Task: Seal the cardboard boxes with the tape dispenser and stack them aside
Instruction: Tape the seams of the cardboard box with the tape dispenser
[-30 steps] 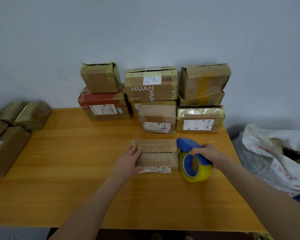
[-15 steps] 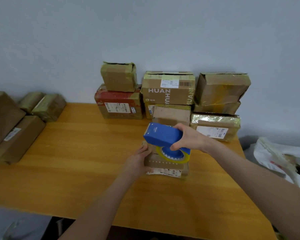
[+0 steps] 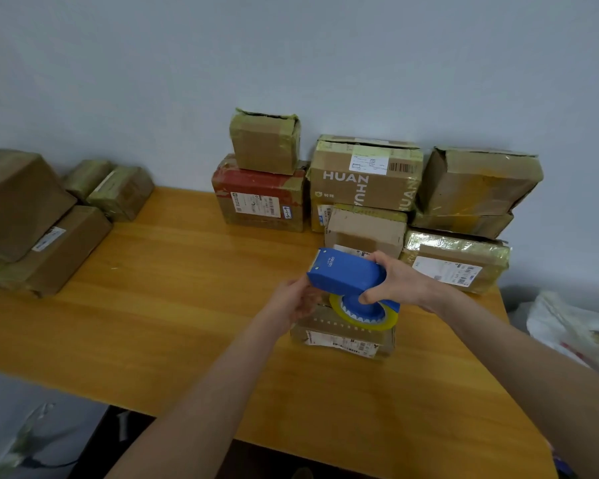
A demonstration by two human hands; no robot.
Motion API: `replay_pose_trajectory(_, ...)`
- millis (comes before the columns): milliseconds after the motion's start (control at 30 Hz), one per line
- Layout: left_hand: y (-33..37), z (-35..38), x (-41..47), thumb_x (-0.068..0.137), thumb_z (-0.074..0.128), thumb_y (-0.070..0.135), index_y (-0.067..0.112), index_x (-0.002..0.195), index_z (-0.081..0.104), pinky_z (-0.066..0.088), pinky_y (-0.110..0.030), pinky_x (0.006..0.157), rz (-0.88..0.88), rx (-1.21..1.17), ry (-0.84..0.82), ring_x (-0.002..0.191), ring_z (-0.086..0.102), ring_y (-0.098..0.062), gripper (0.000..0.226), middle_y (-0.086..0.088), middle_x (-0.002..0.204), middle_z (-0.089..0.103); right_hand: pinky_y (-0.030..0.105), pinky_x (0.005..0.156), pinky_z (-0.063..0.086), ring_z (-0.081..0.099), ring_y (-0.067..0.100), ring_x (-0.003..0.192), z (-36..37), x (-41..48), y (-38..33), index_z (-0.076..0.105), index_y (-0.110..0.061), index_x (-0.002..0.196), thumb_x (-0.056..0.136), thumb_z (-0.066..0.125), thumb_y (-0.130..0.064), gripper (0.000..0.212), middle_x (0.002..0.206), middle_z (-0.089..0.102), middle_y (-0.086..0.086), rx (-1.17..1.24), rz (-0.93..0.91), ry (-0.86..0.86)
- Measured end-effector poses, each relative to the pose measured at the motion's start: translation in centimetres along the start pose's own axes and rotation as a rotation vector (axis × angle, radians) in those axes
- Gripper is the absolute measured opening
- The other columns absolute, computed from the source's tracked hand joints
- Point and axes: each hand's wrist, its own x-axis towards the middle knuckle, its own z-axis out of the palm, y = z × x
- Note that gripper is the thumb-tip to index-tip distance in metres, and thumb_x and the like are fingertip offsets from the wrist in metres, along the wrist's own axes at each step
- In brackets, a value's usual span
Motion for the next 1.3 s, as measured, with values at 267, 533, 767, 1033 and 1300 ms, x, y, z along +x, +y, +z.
replay_pose_trajectory(267, 0.1, -0.6, 0.8, 0.099, 0.052, 0.016, 0.008, 0.103, 0.062, 0.046, -0.025, 0.060, -0.018, -0.011, 0.089, 0.067, 0.054, -0.012, 0.014, -0.002, 0.074, 0.061, 0.027, 0.078, 0.054, 0.060, 0.019, 0.100, 0.0, -0.1, 0.0, 0.044, -0.020, 0.120, 0.073, 0.080, -0.011, 0.060, 0.113, 0.054, 0.004, -0.001, -0.003, -0.017)
replay_pose_trajectory(533, 0.2, -1.2, 0.8, 0.090, 0.065, 0.019, 0.011, 0.092, 0.064, 0.042, -0.018, 0.048, -0.040, 0.049, 0.097, 0.059, 0.051, -0.008, 0.009, 0.004, 0.061, 0.065, 0.029, 0.078, 0.055, 0.060, 0.018, 0.098, 0.2, 0.2, -0.2, 0.046, -0.028, 0.109, 0.069, 0.083, -0.020, 0.055, 0.111, 0.055, 0.003, -0.050, -0.037, -0.011)
replay_pose_trajectory(767, 1.0, -2.0, 1.0, 0.091, 0.061, 0.006, 0.009, 0.088, 0.063, 0.041, -0.021, 0.053, 0.116, 0.275, 0.232, 0.065, 0.053, -0.011, 0.005, -0.002, 0.073, 0.062, 0.027, 0.076, 0.053, 0.058, 0.010, 0.095, 0.7, 0.0, -0.6, 0.045, -0.039, 0.112, 0.064, 0.083, -0.044, 0.062, 0.107, 0.055, -0.010, -0.214, -0.132, 0.018)
replay_pose_trajectory(1033, 1.4, -4.3, 1.6, 0.090, 0.066, 0.016, 0.008, 0.088, 0.063, 0.042, -0.023, 0.053, 0.130, 0.289, 0.301, 0.069, 0.050, -0.011, 0.008, -0.002, 0.078, 0.061, 0.040, 0.081, 0.055, 0.059, 0.016, 0.095, -0.5, -0.2, -2.0, 0.043, -0.040, 0.126, 0.064, 0.076, -0.045, 0.071, 0.106, 0.057, -0.008, -0.370, -0.146, 0.022)
replay_pose_trajectory(1300, -0.8, -7.5, 2.2, 0.093, 0.063, 0.017, 0.008, 0.080, 0.058, 0.050, -0.036, 0.069, 0.100, 0.273, 0.388, 0.069, 0.050, -0.019, 0.017, -0.006, 0.079, 0.058, 0.039, 0.081, 0.055, 0.058, 0.018, 0.094, -1.3, -1.1, -0.2, 0.049, -0.030, 0.122, 0.069, 0.080, -0.037, 0.062, 0.105, 0.057, -0.005, -0.438, -0.084, 0.030)
